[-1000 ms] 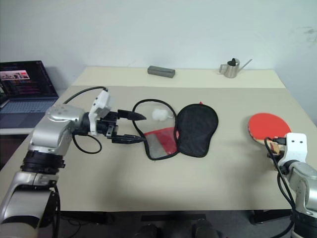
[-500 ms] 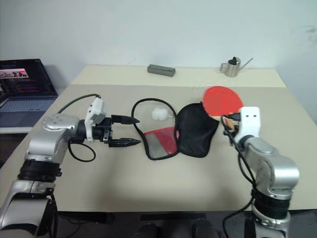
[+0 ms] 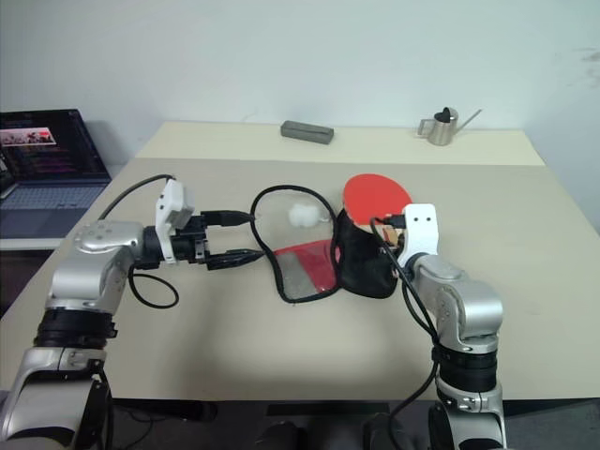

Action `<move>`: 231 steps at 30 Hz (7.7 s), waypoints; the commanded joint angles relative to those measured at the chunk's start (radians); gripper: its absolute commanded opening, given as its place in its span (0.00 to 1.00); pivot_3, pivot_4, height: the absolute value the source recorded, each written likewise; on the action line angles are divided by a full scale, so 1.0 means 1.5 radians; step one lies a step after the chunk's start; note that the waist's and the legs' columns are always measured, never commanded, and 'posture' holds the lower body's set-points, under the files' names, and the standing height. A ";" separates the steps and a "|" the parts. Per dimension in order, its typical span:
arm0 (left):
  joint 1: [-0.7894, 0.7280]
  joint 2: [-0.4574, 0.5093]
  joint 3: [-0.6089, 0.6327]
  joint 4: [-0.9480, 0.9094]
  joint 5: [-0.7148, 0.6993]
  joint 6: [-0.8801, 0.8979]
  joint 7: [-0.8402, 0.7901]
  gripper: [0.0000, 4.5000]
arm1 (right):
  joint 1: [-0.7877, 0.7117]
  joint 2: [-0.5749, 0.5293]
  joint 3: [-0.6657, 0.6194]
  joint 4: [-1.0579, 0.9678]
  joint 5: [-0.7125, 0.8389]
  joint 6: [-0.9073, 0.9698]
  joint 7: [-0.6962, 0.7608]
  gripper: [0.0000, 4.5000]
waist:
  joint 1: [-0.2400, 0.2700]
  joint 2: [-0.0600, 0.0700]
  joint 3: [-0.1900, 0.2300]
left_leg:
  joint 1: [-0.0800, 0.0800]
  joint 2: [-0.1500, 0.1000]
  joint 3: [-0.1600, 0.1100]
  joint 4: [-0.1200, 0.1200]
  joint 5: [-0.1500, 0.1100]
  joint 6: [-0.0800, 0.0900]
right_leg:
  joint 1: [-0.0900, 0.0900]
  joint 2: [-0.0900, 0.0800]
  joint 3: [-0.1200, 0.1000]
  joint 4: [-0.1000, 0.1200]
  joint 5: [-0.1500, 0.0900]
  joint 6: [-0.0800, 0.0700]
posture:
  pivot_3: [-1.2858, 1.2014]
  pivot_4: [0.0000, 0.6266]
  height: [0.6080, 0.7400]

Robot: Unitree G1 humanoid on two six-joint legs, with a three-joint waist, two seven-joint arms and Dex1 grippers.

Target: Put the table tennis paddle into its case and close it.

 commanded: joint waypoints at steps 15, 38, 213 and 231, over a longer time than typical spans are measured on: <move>-0.014 -0.005 0.006 -0.031 -0.012 -0.012 -0.017 1.00 | 0.039 0.058 0.046 -0.005 -0.042 -0.056 -0.032 0.24 | -0.001 0.000 0.000 | 0.000 0.000 0.000 0.000 0.000 0.000 | 0.000 0.000 0.000 0.000 0.000 0.000 | 0.52 0.24 1.00; -0.019 -0.003 0.004 -0.026 -0.004 -0.013 -0.022 1.00 | 0.035 0.046 0.061 0.076 -0.077 -0.122 -0.009 0.24 | -0.003 0.000 0.000 | 0.000 0.000 0.000 0.000 0.000 0.000 | 0.000 0.000 0.000 0.000 0.000 0.000 | 0.52 0.24 1.00; -0.031 -0.039 -0.051 -0.068 -0.031 0.033 -0.078 1.00 | 0.076 -0.370 0.109 0.045 0.012 -0.355 0.559 0.01 | 0.001 0.000 0.000 | 0.001 0.000 0.000 0.001 0.000 0.000 | 0.002 0.001 0.000 0.000 0.000 0.000 | 0.52 0.24 1.00; 0.001 -0.010 0.013 0.027 0.018 0.000 0.074 1.00 | -0.030 -0.447 0.075 0.026 0.114 -0.271 0.596 0.01 | 0.002 0.000 0.000 | 0.001 0.000 -0.001 0.001 0.000 0.000 | 0.002 0.000 -0.001 0.000 0.000 0.000 | 0.52 0.24 1.00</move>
